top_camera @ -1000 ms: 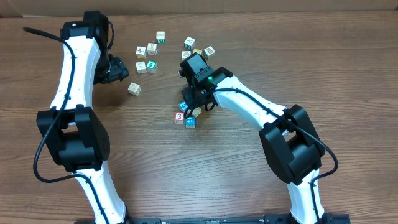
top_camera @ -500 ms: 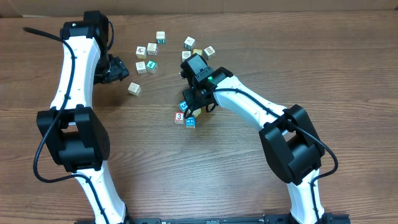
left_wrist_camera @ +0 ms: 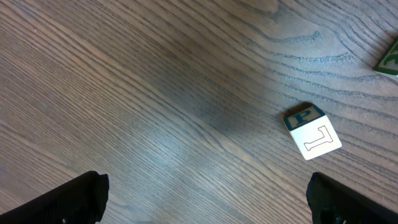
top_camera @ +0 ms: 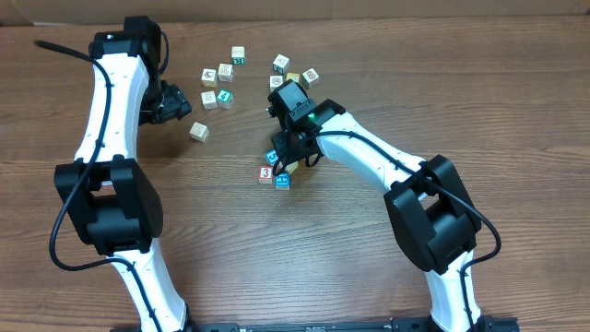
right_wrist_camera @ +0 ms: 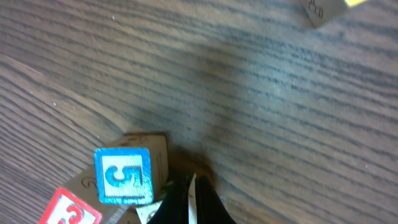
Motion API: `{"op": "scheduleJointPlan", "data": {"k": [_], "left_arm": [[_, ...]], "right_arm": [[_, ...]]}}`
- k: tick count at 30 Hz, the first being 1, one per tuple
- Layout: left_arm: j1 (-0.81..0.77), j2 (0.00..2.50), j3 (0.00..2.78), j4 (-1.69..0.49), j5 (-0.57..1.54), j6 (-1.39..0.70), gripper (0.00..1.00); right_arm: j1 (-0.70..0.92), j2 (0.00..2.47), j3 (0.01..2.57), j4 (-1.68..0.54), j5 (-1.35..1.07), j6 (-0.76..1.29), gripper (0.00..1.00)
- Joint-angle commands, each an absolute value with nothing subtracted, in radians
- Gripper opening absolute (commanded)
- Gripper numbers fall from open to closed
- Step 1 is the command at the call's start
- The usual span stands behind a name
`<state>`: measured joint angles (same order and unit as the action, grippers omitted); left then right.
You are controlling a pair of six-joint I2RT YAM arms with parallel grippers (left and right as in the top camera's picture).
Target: Form a circle
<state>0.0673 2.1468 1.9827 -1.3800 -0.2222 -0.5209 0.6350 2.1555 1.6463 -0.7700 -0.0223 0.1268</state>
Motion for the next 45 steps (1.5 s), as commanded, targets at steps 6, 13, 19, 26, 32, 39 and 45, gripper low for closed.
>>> {"op": "scheduleJointPlan", "data": {"k": [6, 13, 19, 26, 32, 39, 45], "left_arm": [[0.065, 2.12, 1.998, -1.379, -0.243, -0.52, 0.99], [0.065, 2.12, 1.998, -1.379, -0.243, -0.52, 0.99], [0.065, 2.12, 1.998, -1.379, -0.243, -0.52, 1.0], [0.065, 2.12, 1.998, -1.379, -0.243, -0.52, 1.0], [0.065, 2.12, 1.998, -1.379, -0.243, -0.52, 0.99], [0.065, 2.12, 1.998, -1.379, -0.243, -0.52, 1.0], [0.065, 2.12, 1.998, -1.378, -0.243, -0.52, 1.0]], "right_arm": [[0.633, 2.176, 1.642, -0.74, -0.028, 0.131, 0.04], [0.633, 2.206, 1.642, -0.735, -0.028, 0.131, 0.04], [0.633, 2.206, 1.642, -0.735, -0.027, 0.131, 0.05], [0.633, 2.199, 1.653, -0.74, 0.028, 0.131, 0.07], [0.633, 2.149, 1.688, -0.755, 0.052, 0.13, 0.13], [0.633, 2.121, 1.692, -0.809, 0.052, 0.146, 0.17], [0.632, 2.121, 1.692, -0.919, 0.051, 0.218, 0.17]]}}
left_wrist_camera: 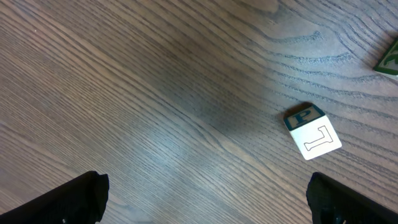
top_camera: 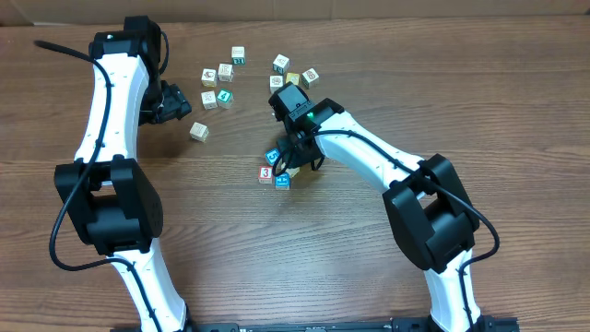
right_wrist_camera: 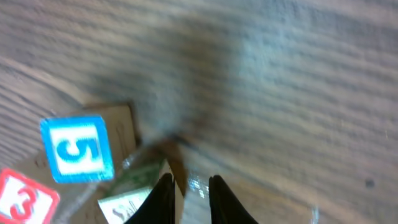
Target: Form a circle
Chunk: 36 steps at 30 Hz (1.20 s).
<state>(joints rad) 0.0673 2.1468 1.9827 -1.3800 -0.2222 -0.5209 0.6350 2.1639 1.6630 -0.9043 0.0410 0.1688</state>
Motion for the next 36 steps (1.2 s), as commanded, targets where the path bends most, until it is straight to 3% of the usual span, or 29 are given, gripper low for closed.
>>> {"op": "scheduleJointPlan", "data": {"k": [1, 4, 11, 18, 26, 36], "left_arm": [[0.065, 2.12, 1.998, -1.378, -0.243, -0.52, 1.0], [0.065, 2.12, 1.998, -1.379, -0.243, -0.52, 1.0], [0.065, 2.12, 1.998, -1.378, -0.243, -0.52, 0.99], [0.065, 2.12, 1.998, -1.378, -0.242, -0.52, 1.0], [0.065, 2.12, 1.998, -1.378, -0.243, -0.52, 1.0], [0.065, 2.12, 1.998, -1.378, -0.243, -0.52, 0.99]], "right_arm": [[0.632, 2.121, 1.692, -0.927, 0.051, 0.226, 0.17], [0.632, 2.121, 1.692, -0.955, 0.051, 0.236, 0.18], [0.628, 2.121, 1.699, -0.959, 0.051, 0.205, 0.46], [0.596, 2.12, 1.762, -1.003, 0.038, 0.206, 0.47], [0.604, 2.12, 1.769, -1.026, -0.15, 0.178, 0.43], [0.656, 2.121, 1.714, -0.994, -0.135, 0.179, 0.43]]}}
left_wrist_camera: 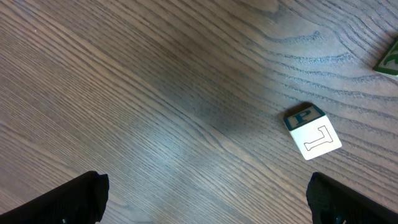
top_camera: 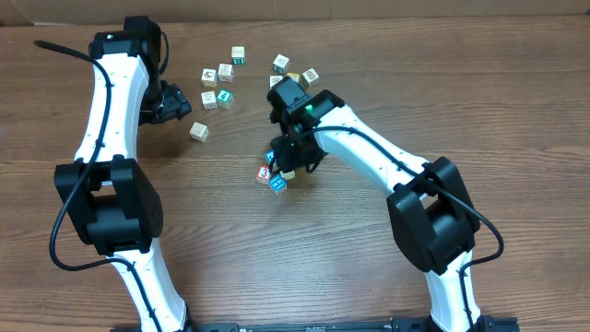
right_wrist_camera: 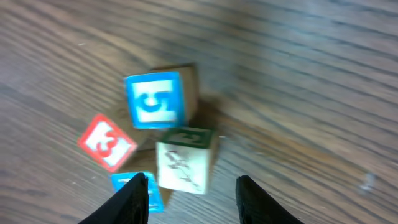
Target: Form a circle
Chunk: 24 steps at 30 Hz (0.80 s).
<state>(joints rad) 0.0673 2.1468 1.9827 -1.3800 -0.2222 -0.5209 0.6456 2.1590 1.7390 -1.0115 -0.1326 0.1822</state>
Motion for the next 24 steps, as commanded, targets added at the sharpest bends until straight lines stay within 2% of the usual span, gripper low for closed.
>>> {"op": "scheduleJointPlan", "data": {"k": [1, 17, 24], "left_arm": [[0.065, 2.12, 1.998, -1.378, -0.243, -0.52, 1.0], [0.065, 2.12, 1.998, -1.378, -0.243, -0.52, 0.99], [0.065, 2.12, 1.998, -1.378, -0.243, -0.52, 1.0]], "right_arm": [[0.656, 2.122, 1.702, -0.979, -0.126, 0.179, 0.43], [0.656, 2.123, 1.626, -0.88, -0.083, 0.179, 0.41], [0.656, 2.123, 1.622, -0.871, -0.079, 0.179, 0.27]]}}
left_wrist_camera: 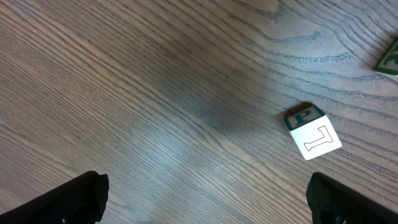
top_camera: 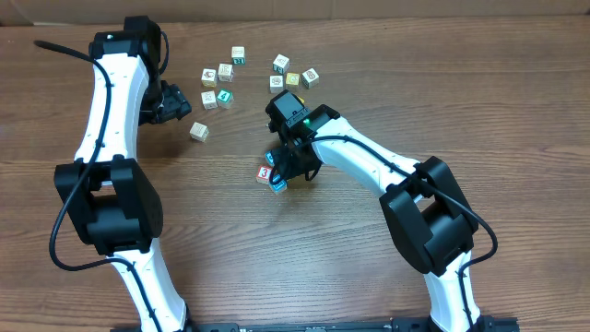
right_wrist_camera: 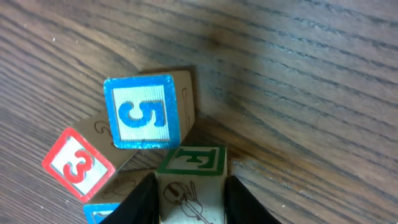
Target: Form a circle
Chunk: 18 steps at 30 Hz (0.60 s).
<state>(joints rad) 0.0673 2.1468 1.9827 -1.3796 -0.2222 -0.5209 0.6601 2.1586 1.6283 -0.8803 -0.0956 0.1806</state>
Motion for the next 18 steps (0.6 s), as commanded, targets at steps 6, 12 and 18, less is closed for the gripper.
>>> {"op": "scheduleJointPlan", "data": {"k": [6, 12, 18], "left_arm": [[0.065, 2.12, 1.998, -1.378, -0.243, -0.52, 0.99], [0.065, 2.12, 1.998, -1.378, -0.243, -0.52, 0.99], [0.065, 2.12, 1.998, -1.378, -0.243, -0.52, 1.0]], "right_arm": [[0.649, 2.123, 1.622, -0.863, -0.079, 0.178, 0.22], [0.649, 2.123, 1.622, -0.861, -0.035, 0.178, 0.2], [0.649, 2.123, 1.622, -0.85, -0.035, 0.17, 0.21]]}}
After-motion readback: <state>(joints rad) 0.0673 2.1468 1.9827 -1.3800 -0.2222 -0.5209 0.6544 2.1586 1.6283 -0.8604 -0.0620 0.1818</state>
